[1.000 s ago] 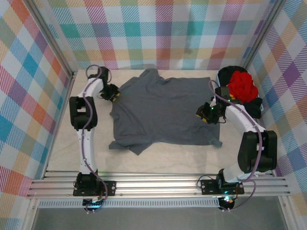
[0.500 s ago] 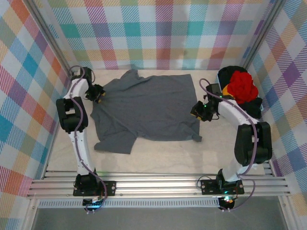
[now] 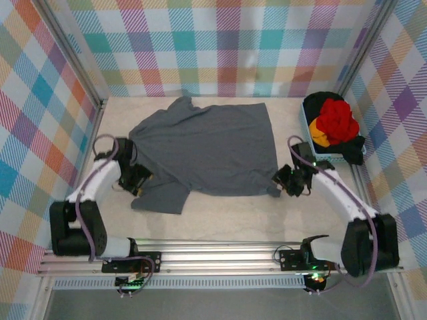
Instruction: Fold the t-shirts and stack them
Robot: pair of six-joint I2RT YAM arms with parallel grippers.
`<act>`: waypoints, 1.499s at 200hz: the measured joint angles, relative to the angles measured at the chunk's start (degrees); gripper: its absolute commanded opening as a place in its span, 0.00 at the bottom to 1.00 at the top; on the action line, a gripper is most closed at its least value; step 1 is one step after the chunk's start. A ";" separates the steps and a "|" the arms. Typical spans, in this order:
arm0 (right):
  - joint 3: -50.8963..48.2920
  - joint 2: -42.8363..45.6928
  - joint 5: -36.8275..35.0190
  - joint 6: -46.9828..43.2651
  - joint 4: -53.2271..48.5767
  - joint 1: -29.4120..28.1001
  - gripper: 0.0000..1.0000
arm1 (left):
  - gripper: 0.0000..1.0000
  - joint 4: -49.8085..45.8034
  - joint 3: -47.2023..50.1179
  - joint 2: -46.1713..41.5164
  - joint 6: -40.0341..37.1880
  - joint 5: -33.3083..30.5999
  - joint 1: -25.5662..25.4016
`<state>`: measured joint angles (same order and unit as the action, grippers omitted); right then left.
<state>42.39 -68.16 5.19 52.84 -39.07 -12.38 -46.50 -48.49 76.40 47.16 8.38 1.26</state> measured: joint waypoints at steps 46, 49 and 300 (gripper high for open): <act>-7.06 6.88 2.56 14.58 1.75 0.00 0.43 | 0.81 -4.55 5.03 -11.13 3.72 -2.14 0.07; -7.08 6.84 2.71 15.34 2.08 0.00 0.43 | 0.81 -4.59 5.03 -11.43 3.91 -2.16 0.13; -5.35 1.51 -0.50 19.82 6.71 1.55 0.35 | 0.00 11.67 0.59 12.33 -7.52 0.83 8.90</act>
<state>37.04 -66.65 4.69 72.66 -32.36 -10.83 -34.83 -47.90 88.73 39.64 9.21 10.15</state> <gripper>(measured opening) 0.339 0.053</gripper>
